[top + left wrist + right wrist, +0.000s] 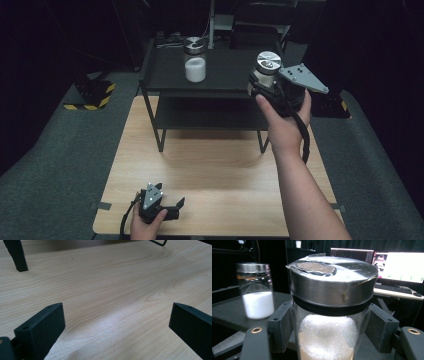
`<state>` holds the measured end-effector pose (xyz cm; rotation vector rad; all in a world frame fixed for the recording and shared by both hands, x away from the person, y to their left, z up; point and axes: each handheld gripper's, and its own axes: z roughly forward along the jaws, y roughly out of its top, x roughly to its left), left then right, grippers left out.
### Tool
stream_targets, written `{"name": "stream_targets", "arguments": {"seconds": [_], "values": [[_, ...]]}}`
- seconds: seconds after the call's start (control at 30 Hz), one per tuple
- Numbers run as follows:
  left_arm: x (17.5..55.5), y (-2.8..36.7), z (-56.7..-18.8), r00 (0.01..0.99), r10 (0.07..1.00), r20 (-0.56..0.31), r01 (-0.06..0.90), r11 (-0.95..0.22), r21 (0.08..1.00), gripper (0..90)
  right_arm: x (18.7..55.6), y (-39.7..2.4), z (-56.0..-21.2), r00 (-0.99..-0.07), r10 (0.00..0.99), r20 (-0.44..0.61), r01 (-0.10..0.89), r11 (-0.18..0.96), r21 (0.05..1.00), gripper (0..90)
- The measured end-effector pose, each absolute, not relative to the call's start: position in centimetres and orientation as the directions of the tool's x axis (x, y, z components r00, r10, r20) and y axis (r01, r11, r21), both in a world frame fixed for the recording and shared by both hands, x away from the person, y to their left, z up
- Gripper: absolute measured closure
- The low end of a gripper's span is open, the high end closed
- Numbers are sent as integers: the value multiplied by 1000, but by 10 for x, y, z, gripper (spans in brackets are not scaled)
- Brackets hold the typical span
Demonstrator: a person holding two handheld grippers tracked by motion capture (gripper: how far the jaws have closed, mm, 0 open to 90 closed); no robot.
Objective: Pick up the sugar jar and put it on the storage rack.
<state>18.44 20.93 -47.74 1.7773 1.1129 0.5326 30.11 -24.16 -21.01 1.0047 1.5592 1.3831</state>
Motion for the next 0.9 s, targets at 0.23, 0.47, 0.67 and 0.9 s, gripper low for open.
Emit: {"name": "stream_targets", "arguments": {"seconds": [0.23,0.47,0.67,0.9], "values": [[186,212,-478,492,862,-126,458,-133,879,7,327,-234,-206,-345,938,-38,80,69,994,306],[186,215,-479,490,861,-135,461,-124,879,7,353,-225,-200,-324,946,-31,104,68,992,306],[187,216,-479,489,860,-142,464,-119,878,7,364,-221,-199,-319,947,-29,120,71,990,305],[187,216,-478,491,860,-137,463,-124,878,7,372,-216,-201,-308,951,-36,137,81,987,305]]}}
